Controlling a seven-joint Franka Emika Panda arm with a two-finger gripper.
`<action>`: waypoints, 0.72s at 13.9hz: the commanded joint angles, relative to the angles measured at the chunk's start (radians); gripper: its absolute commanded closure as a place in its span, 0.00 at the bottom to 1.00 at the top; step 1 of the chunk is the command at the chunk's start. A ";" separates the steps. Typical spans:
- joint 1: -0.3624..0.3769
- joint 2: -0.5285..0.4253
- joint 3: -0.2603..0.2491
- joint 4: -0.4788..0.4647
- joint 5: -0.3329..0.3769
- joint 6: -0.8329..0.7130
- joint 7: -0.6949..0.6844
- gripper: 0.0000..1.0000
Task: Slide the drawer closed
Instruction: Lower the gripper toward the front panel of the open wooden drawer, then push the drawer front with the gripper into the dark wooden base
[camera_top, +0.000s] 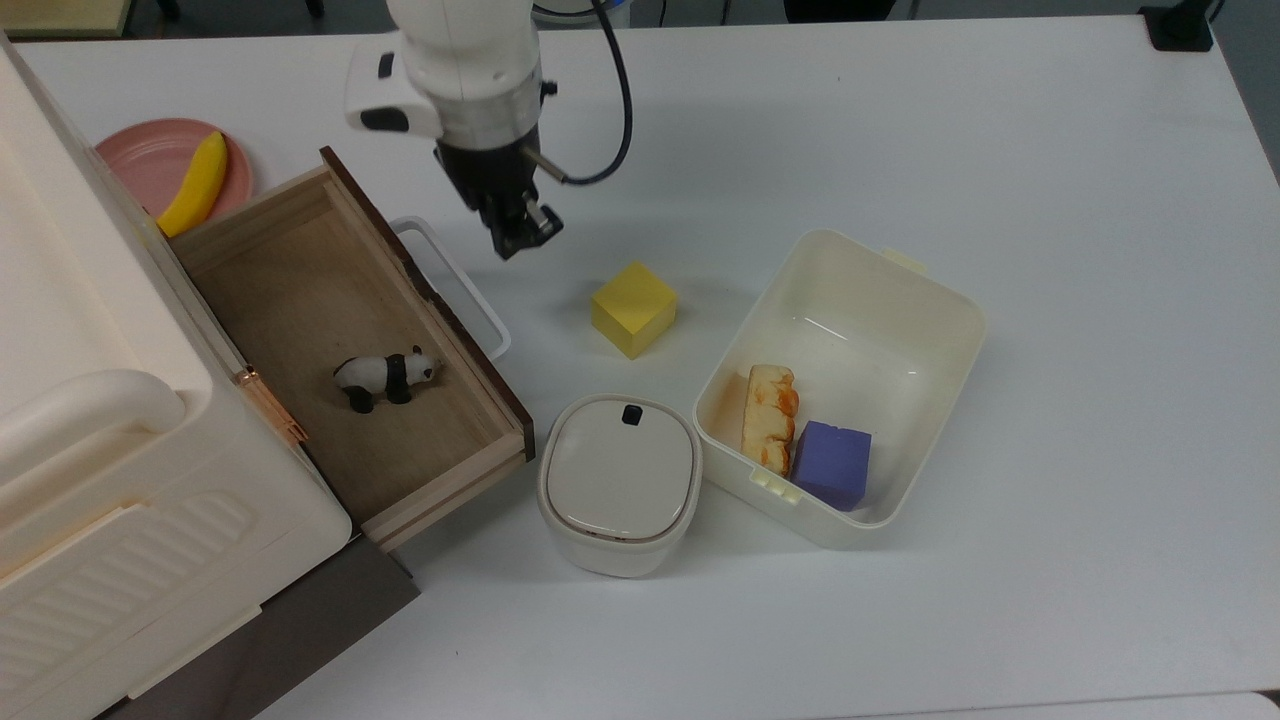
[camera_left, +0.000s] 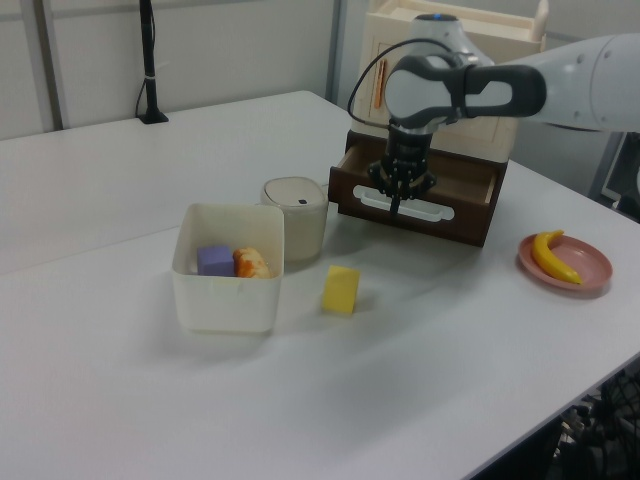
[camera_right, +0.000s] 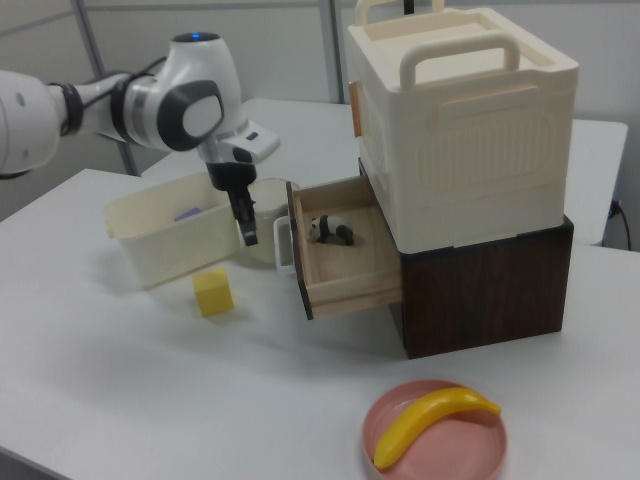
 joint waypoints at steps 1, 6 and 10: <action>-0.022 0.041 -0.013 -0.007 -0.031 0.118 0.042 0.96; -0.024 0.072 -0.097 0.010 -0.062 0.280 0.049 0.95; -0.024 0.115 -0.147 0.027 -0.091 0.374 0.049 0.94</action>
